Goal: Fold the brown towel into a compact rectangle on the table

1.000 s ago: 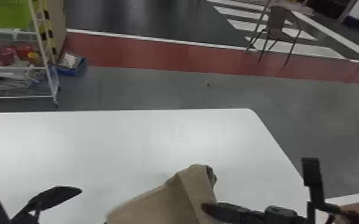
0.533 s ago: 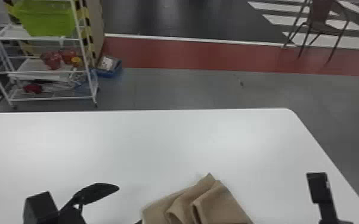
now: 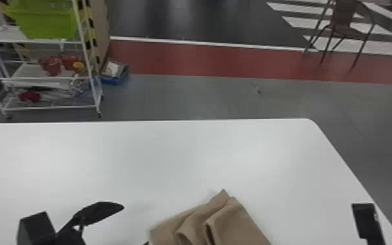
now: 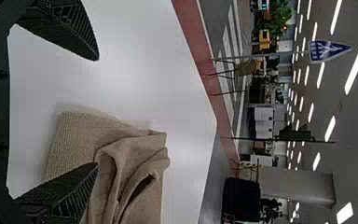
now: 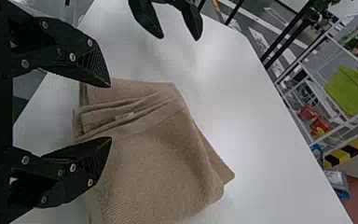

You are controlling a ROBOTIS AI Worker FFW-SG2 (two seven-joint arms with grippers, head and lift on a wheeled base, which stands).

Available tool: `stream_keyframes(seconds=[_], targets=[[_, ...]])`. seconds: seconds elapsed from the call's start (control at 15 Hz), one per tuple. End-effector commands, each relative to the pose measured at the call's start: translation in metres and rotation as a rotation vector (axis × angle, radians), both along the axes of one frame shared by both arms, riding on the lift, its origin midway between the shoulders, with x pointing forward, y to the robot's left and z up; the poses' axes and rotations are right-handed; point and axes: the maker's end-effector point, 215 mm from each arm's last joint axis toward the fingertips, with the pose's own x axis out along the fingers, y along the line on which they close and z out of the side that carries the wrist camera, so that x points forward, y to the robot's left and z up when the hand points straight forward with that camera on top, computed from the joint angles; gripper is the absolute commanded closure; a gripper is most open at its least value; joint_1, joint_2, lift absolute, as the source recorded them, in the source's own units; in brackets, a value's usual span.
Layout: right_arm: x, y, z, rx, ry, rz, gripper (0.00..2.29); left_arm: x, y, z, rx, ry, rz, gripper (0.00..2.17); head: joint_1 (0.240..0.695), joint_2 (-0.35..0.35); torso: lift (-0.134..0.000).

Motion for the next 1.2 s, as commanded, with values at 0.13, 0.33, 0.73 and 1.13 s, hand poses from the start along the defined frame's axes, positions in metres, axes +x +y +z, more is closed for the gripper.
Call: stream_keyframes(seconds=[0.13,0.33,0.73,1.13], targets=[[-0.019,-0.054,-0.024,-0.088,0.085,-0.078,1.96,0.006,0.000,-0.003,-0.003,-0.008,-0.003,0.08,0.695,-0.236,-0.122],[-0.007,-0.064,-0.038,-0.127,0.100,-0.099,1.96,0.010,-0.002,-0.004,-0.009,-0.007,-0.003,0.08,0.695,-0.316,-0.122],[0.058,-0.054,-0.050,-0.169,0.079,-0.099,1.96,0.010,0.005,-0.005,-0.008,-0.003,0.000,0.08,0.695,-0.312,-0.122],[0.133,-0.016,-0.012,-0.137,-0.043,-0.067,1.96,0.010,0.005,-0.003,-0.012,-0.011,-0.005,0.08,0.695,-0.219,-0.122]])
